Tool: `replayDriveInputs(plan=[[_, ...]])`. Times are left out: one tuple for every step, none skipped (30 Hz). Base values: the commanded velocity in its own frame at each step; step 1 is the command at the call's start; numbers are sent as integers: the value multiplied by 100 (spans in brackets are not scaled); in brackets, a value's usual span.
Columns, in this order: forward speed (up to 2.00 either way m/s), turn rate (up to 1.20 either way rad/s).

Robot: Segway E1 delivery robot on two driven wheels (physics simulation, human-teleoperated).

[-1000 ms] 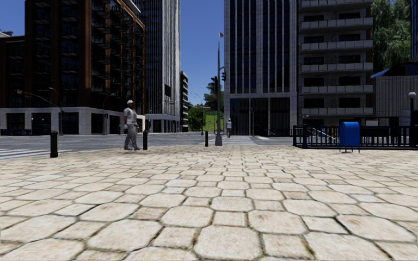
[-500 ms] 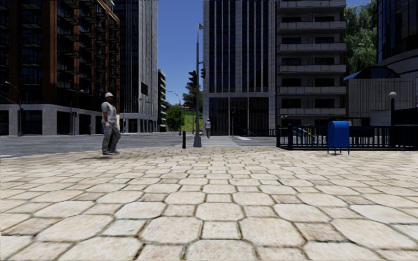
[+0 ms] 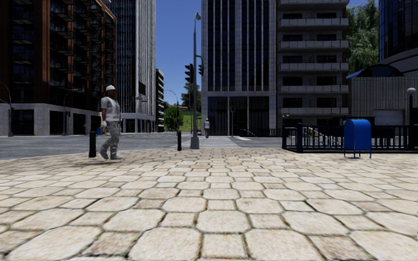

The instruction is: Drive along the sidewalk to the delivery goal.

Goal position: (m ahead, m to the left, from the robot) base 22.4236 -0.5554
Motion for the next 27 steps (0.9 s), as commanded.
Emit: replayDriveInputs(plan=[[200, -2], [200, -2], [200, -2], [200, -2], [200, 0], [200, 0], [200, 0], [200, 0], [200, 0], [200, 0], [200, 0], [200, 0], [200, 0], [200, 0], [200, 0], [192, 0], [185, 0], [181, 0], [181, 0], [176, 0], [171, 0], [168, 0], [163, 0], [158, 0], [158, 0], [158, 0], [157, 0]])
